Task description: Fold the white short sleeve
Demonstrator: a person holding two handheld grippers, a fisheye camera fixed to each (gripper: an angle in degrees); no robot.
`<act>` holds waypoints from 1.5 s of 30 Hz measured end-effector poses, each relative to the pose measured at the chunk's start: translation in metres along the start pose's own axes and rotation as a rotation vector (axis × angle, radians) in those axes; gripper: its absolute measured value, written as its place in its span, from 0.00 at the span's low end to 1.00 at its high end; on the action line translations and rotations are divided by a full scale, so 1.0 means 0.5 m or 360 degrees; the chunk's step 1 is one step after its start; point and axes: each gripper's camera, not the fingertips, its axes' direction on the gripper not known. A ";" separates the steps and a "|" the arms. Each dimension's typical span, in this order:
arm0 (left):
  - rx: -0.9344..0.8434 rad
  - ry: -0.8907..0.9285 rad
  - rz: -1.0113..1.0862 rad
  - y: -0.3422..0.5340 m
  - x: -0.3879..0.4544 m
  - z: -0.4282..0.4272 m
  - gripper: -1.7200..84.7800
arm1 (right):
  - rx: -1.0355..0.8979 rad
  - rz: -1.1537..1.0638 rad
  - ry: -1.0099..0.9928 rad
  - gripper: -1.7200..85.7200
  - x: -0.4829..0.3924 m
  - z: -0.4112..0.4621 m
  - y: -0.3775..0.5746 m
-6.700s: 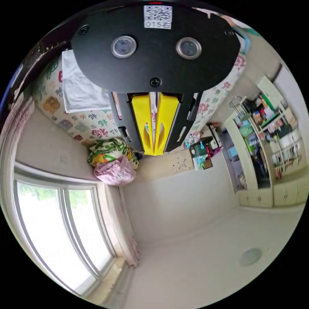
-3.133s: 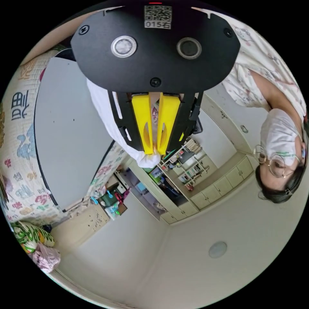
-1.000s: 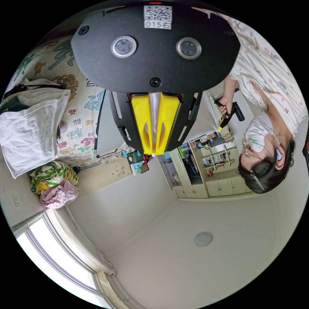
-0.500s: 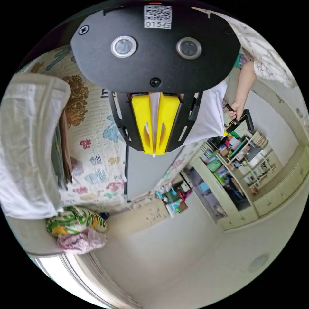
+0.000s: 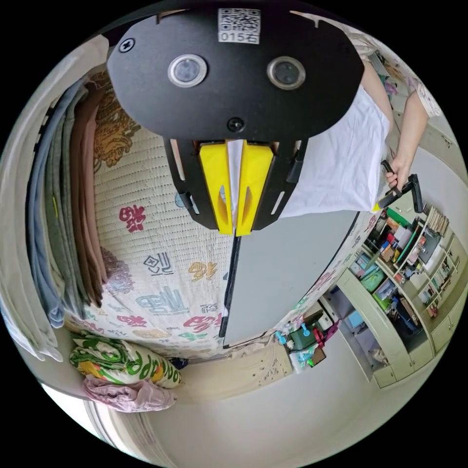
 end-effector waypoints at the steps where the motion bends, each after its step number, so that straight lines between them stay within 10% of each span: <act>1: 0.0011 0.0007 -0.0010 0.002 -0.005 -0.004 0.06 | 0.0023 0.0012 -0.0006 0.04 0.009 -0.015 -0.001; 18: -0.0270 0.0107 -0.0205 0.496 -0.006 -0.150 0.16 | -0.0643 0.0388 -0.0524 0.17 0.287 -0.306 0.233; 30: -0.0419 0.0203 -0.0221 0.498 0.071 -0.046 0.08 | -0.0689 0.0530 -0.0878 0.05 0.368 -0.275 0.257; 45: -0.0345 -0.0001 -0.0094 0.361 0.308 -0.048 0.05 | -0.0350 0.0025 -0.0134 0.04 0.293 -0.371 0.377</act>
